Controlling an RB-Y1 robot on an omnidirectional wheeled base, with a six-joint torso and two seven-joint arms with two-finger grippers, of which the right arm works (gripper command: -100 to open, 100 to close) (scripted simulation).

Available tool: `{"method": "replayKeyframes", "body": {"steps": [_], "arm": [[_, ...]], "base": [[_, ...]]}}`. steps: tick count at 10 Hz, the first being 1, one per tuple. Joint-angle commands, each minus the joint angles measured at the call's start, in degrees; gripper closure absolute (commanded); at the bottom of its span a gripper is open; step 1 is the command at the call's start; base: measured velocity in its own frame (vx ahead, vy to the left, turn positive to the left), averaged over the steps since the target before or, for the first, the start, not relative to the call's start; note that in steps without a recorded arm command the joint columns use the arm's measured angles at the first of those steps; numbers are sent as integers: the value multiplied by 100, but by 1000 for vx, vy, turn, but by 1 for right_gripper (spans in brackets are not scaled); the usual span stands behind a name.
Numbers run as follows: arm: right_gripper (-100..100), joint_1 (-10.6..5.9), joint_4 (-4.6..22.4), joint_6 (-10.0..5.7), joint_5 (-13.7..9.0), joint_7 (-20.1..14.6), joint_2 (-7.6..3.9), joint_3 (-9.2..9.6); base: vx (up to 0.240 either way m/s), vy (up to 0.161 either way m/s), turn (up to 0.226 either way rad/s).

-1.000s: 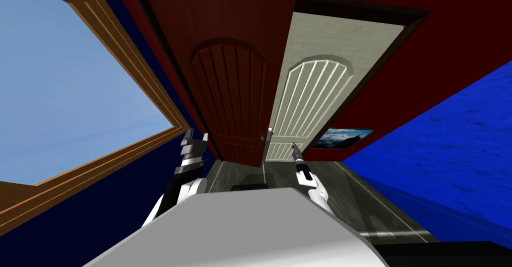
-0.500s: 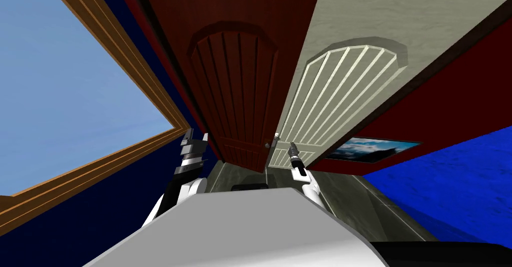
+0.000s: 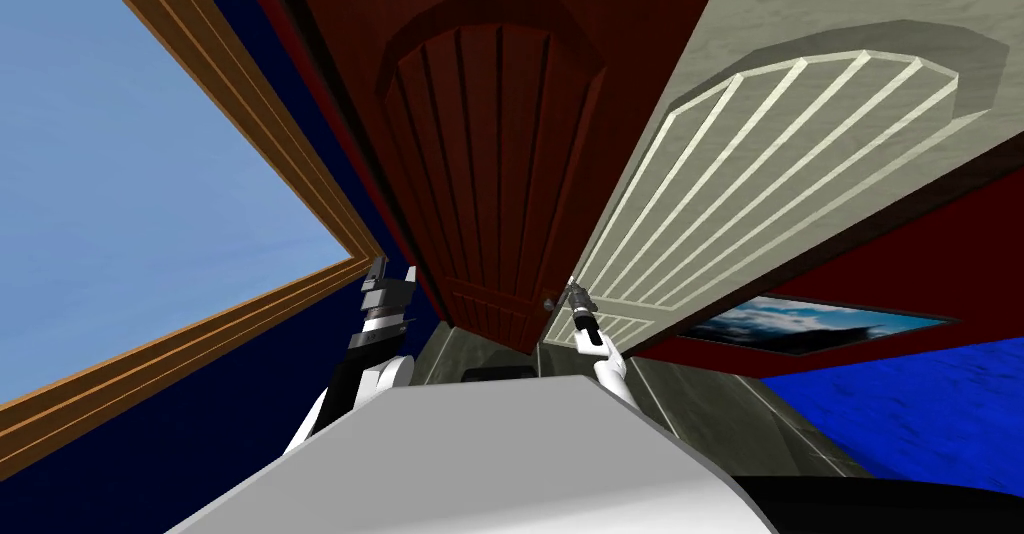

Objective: Pull the door open

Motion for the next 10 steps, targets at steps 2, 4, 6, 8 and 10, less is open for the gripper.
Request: {"method": "replayKeyframes", "body": {"steps": [2, 4, 6, 8, 10], "arm": [[100, 10, -5, 9, 0, -1, -3, -5], [100, 10, -5, 9, 0, -1, -3, -5], [-100, 130, 24, 27, -17, -6, -118, -151], [-100, 207, 37, 37, -27, -12, -183, -234], [-100, 292, 42, 42, -36, -25, -242, -304]], "base": [[-31, -17, -1], [-20, -6, -3], [-71, -50, -82], [-209, -66, -123], [-188, 3, -73]]}}
